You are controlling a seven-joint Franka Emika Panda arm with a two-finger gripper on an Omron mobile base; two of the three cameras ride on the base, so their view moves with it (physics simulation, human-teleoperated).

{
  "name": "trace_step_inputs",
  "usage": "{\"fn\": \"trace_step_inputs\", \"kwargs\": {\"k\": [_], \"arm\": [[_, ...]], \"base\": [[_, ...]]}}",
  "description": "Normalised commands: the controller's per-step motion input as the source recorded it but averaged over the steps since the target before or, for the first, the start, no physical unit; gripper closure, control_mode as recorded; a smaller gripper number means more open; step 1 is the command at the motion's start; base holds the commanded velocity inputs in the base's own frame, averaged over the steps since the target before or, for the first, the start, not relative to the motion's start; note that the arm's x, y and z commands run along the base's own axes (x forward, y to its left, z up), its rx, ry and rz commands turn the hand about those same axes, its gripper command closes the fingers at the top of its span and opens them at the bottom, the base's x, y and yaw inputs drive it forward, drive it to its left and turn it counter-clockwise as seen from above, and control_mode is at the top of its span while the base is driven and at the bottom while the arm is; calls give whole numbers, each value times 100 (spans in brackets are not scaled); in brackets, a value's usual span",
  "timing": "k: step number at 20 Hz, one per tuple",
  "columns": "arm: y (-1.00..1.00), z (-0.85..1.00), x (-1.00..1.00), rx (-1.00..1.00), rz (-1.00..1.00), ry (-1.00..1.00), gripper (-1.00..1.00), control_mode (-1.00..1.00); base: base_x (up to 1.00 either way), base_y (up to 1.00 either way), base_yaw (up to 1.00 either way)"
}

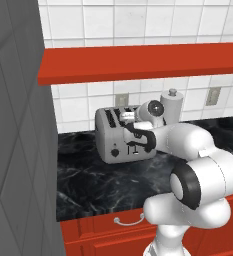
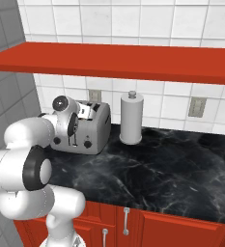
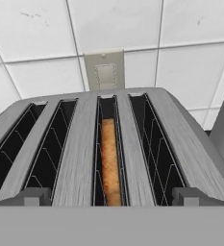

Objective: Start the toaster. Once the lever pops up, take the bread to the plate on the dining counter.

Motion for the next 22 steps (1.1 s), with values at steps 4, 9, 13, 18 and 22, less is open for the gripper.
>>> {"fn": "trace_step_inputs", "kwargs": {"k": [4,9,13,18,22], "arm": [[0,0,0,0,0,0,-100,-100],[0,0,0,0,0,0,-100,-100],[0,0,0,0,0,0,-100,-100],[0,0,0,0,0,0,-100,-100],[0,0,0,0,0,0,-100,-100]], "base": [[0,0,0],[0,0,0],[0,0,0],[0,0,0],[0,0,0]]}}
